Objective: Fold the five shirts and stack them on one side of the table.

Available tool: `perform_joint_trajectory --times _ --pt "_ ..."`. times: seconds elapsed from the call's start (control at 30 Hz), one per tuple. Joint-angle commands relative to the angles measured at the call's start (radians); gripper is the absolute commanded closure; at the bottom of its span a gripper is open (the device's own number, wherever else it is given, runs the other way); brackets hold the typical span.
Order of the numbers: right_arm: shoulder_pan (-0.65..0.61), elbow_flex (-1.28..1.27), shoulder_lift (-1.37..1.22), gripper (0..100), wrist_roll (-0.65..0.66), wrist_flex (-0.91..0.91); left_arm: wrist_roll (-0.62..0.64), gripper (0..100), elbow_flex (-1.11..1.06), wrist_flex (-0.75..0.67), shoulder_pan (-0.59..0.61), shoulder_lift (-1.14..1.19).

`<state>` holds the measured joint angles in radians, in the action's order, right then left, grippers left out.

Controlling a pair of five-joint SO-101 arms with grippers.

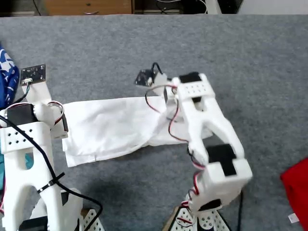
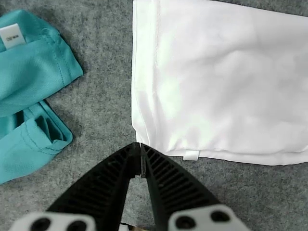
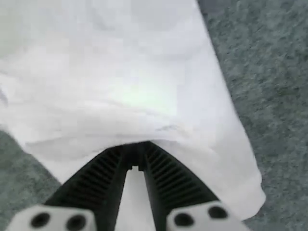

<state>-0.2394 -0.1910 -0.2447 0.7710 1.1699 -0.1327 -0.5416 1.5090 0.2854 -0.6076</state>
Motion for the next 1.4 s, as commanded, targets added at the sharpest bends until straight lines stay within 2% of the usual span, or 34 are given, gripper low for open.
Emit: perform_joint_trajectory --times 0.0,0.13,0.37,0.57,0.7,0.93,1.17,1.37 --pt "0.001 0.196 -0.054 99.2 -0.014 0.066 0.000 98 0.040 0.006 0.000 -0.004" --pt "0.001 0.285 -0.076 99.2 -0.014 0.114 0.000 98 0.040 0.008 0.000 -0.004" --pt "0.008 0.295 -0.062 99.2 -0.014 0.164 0.000 98 0.040 0.000 0.002 -0.004" --pt "0.051 0.314 0.114 99.2 -0.031 0.272 0.026 98 0.052 -0.048 0.008 0.042" --pt "0.116 0.306 0.237 99.0 -0.049 0.333 0.114 95 0.150 -0.043 0.008 0.203" --pt "0.217 0.305 0.248 98.3 -0.110 0.362 0.236 79 0.374 0.058 0.003 0.578" --pt "0.216 0.308 0.188 98.4 -0.183 0.319 0.170 77 0.552 0.137 0.080 0.812" --pt "0.220 0.306 0.185 98.4 -0.183 0.305 0.118 78 0.569 0.135 0.089 0.932"
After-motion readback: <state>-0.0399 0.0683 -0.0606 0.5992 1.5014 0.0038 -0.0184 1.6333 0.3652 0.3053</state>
